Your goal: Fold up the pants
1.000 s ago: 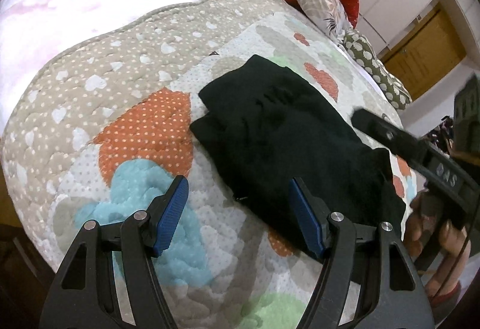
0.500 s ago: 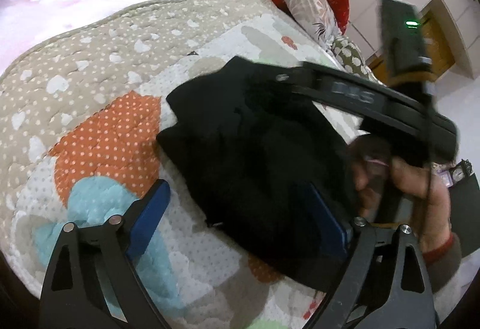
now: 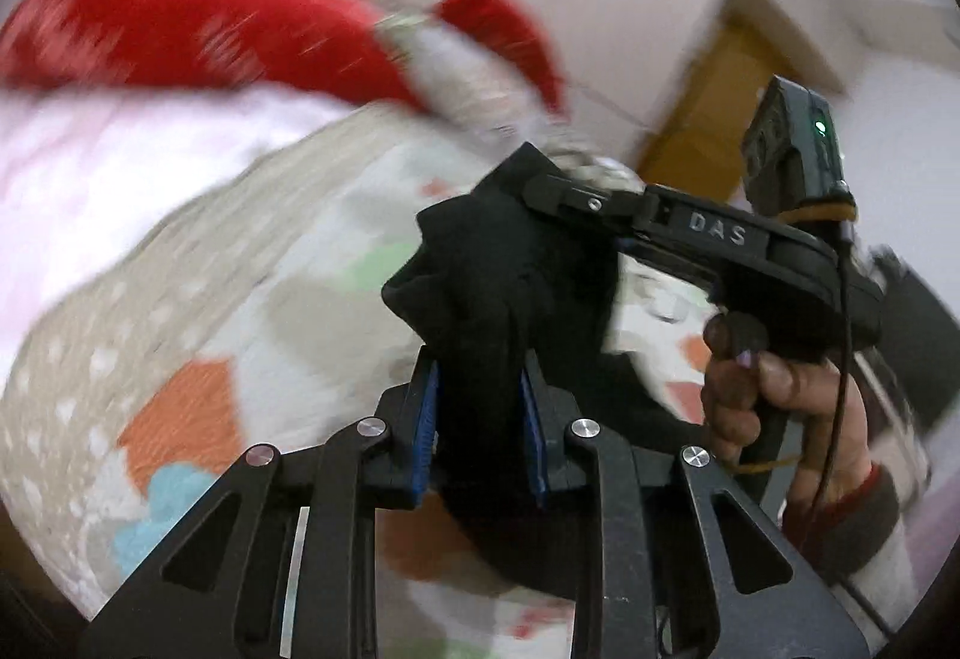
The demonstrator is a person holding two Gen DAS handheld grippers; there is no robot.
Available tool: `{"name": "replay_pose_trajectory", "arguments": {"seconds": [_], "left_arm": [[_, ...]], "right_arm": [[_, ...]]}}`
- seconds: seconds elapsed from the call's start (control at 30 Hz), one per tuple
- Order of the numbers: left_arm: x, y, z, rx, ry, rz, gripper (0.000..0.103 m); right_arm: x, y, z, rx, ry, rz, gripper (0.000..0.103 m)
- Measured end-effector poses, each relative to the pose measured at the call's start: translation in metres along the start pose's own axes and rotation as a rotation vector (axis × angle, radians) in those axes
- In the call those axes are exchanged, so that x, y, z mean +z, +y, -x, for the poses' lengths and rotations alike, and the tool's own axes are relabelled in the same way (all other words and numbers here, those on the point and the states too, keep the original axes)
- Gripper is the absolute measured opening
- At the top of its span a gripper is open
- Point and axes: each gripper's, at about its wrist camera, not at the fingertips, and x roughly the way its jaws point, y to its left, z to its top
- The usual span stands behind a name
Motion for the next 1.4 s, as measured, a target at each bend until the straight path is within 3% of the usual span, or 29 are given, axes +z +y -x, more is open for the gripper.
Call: {"name": "replay_pose_trajectory", "arguments": {"seconds": [0.13,0.2,0.3,0.37,0.43,0.5,0.57,0.63,0.73,0.8,0.87,0.9,0.93,1.0,1.13,1.2,1.27,1.37,1.4], "left_arm": [[-0.014,-0.070,-0.001,-0.177,0.032,-0.176,0.024],[-0.034,-0.106,-0.017,-0.206,0.084,-0.298,0.024],[-0.069,-0.138,-0.054,-0.276,0.238,-0.394,0.024],[-0.089,-0.152,-0.072,-0.291,0.336,-0.439,0.024],[-0.098,-0.156,-0.072,-0.286,0.360,-0.486,0.024],[-0.088,-0.155,-0.058,-0.304,0.322,-0.516,0.024],[-0.077,-0.149,-0.041,-0.325,0.295,-0.525,0.037],[-0.064,-0.143,-0.029,-0.291,0.251,-0.531,0.057],[-0.051,-0.119,-0.026,-0.234,0.224,-0.512,0.059],[-0.047,-0.104,-0.042,-0.176,0.237,-0.485,0.059],[-0.050,-0.093,-0.056,-0.110,0.259,-0.450,0.059],[-0.054,-0.087,-0.062,-0.094,0.277,-0.429,0.059],[-0.056,-0.085,-0.070,-0.082,0.298,-0.417,0.059],[-0.061,-0.086,-0.071,-0.074,0.311,-0.422,0.059],[-0.053,-0.096,-0.065,-0.111,0.259,-0.414,0.059],[-0.056,-0.099,-0.074,-0.108,0.287,-0.404,0.059],[-0.068,-0.099,-0.091,-0.076,0.336,-0.419,0.060],[-0.077,-0.098,-0.097,-0.055,0.348,-0.446,0.060],[-0.075,-0.097,-0.095,-0.059,0.349,-0.443,0.060]], "right_arm": [[-0.024,-0.034,0.081,-0.087,-0.094,-0.062,0.026],[-0.050,-0.065,0.117,-0.178,-0.107,-0.162,0.026],[-0.090,-0.100,0.155,-0.363,-0.087,-0.287,0.027],[-0.112,-0.108,0.168,-0.427,-0.058,-0.322,0.032],[-0.132,-0.110,0.177,-0.436,-0.043,-0.359,0.058],[-0.145,-0.110,0.179,-0.417,-0.044,-0.393,0.065],[-0.153,-0.111,0.175,-0.388,-0.039,-0.428,0.065],[-0.157,-0.108,0.165,-0.342,-0.028,-0.445,0.065],[-0.164,-0.107,0.148,-0.289,-0.003,-0.459,0.069],[-0.166,-0.109,0.137,-0.309,0.018,-0.471,0.070],[-0.167,-0.108,0.122,-0.320,0.019,-0.460,0.064],[-0.166,-0.105,0.119,-0.338,0.008,-0.437,0.034],[-0.163,-0.098,0.118,-0.365,-0.002,-0.394,0.015],[-0.154,-0.090,0.126,-0.382,-0.017,-0.337,0.006],[-0.145,-0.082,0.140,-0.477,-0.001,-0.253,0.006],[-0.153,-0.085,0.139,-0.557,0.037,-0.240,0.006],[-0.165,-0.096,0.133,-0.549,0.071,-0.288,0.006],[-0.173,-0.101,0.132,-0.541,0.098,-0.309,0.008],[-0.170,-0.099,0.137,-0.546,0.094,-0.309,0.015]]}}
